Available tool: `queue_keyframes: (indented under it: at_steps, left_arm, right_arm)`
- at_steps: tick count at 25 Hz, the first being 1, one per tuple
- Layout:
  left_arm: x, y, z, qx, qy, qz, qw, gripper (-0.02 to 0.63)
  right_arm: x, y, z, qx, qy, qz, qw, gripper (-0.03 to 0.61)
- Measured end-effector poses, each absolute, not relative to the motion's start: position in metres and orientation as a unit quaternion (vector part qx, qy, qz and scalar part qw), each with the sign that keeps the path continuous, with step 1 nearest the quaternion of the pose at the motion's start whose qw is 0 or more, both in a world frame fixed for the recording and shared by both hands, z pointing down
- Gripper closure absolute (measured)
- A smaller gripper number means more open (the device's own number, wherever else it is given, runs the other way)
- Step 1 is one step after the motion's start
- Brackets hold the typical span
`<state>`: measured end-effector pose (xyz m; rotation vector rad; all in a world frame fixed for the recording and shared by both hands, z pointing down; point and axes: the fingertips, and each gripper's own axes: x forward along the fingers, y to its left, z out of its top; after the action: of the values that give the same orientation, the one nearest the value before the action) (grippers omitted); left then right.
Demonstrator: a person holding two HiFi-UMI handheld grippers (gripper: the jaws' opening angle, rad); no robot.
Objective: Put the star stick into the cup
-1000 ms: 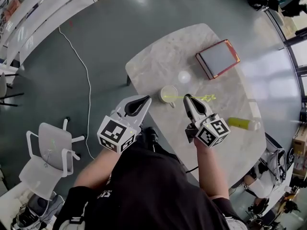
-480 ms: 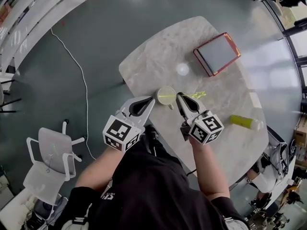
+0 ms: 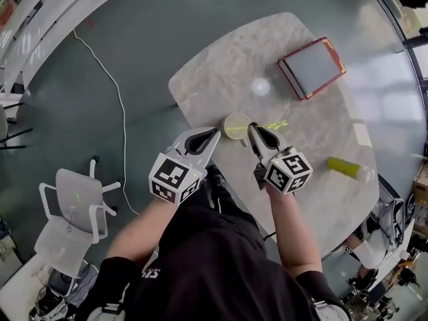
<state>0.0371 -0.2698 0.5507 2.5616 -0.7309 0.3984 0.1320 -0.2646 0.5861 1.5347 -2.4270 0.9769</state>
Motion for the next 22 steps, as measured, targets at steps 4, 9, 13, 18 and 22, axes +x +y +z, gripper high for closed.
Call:
queue_keyframes:
  at_steps: [4,9,13,18,22]
  left_arm:
    - [0.035,-0.268,0.553,0.927,-0.267,0.143,0.223,0.612]
    - [0.035,-0.267,0.558,0.926,-0.264,0.145,0.228,0.612]
    - [0.036,-0.262,0.559,0.927,-0.259,0.146,0.229,0.612]
    - [0.035,-0.257,0.56,0.926,-0.256,0.147,0.234,0.612]
    - [0.034,-0.253,0.557,0.927,-0.255,0.145,0.236,0.612]
  right_arm:
    - [0.13,-0.266,0.596,0.505,-0.797,0.325,0.059,0.548]
    - [0.133,-0.268,0.606,0.515,-0.786,0.338,0.057,0.545]
    - [0.141,-0.266,0.612,0.525,-0.775,0.349,0.047,0.524]
    - [0.148,-0.262,0.618,0.533,-0.761,0.368,0.041,0.464]
    - [0.151,-0.257,0.62,0.531,-0.754,0.385,0.04,0.418]
